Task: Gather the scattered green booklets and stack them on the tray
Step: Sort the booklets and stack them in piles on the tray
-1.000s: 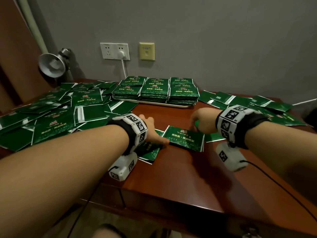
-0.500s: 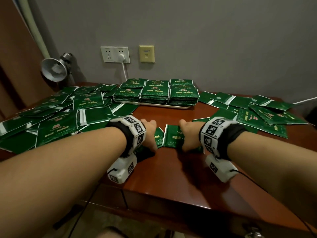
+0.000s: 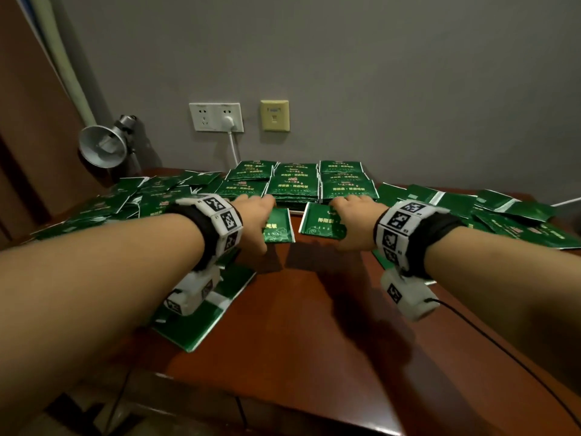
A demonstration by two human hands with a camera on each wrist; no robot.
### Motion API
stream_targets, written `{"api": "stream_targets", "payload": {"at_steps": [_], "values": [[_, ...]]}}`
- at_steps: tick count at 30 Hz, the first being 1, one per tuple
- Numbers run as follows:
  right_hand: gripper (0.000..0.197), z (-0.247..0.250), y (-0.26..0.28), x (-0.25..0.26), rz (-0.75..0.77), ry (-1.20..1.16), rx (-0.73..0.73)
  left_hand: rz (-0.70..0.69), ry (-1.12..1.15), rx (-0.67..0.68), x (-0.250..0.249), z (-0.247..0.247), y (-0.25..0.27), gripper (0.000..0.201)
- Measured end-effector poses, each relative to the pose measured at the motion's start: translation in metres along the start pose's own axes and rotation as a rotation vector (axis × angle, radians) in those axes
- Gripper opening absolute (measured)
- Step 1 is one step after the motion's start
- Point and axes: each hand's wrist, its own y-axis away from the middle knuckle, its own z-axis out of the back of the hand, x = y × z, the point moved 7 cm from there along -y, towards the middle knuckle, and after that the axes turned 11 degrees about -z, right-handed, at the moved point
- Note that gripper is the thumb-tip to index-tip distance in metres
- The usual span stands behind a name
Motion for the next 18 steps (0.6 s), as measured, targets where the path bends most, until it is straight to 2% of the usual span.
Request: {"api": "stream_targets", "payload": {"at_steps": [4, 10, 14, 18], "values": [[0.083, 0.031, -0.05, 0.005, -0.009, -0.033, -0.039, -0.029, -0.026, -0.102, 0.037, 0.041, -0.027, 0.078], [0.084, 0.077, -0.144, 0.017, -0.028, -0.037, -0.081, 0.028, -0.024, -0.122, 0.103, 0.083, -0.097, 0.072], [0.078, 0.078, -0.208, 0.024, -0.038, -0.059, -0.019, 0.011, -0.031, -0.121, 0.13, 0.089, -0.157, 0.074], [0.07, 0.068, -0.262, 0.025, -0.056, -0.052, 0.033, -0.03, -0.063, -0.058, 0.143, 0.077, -0.217, 0.075]]}}
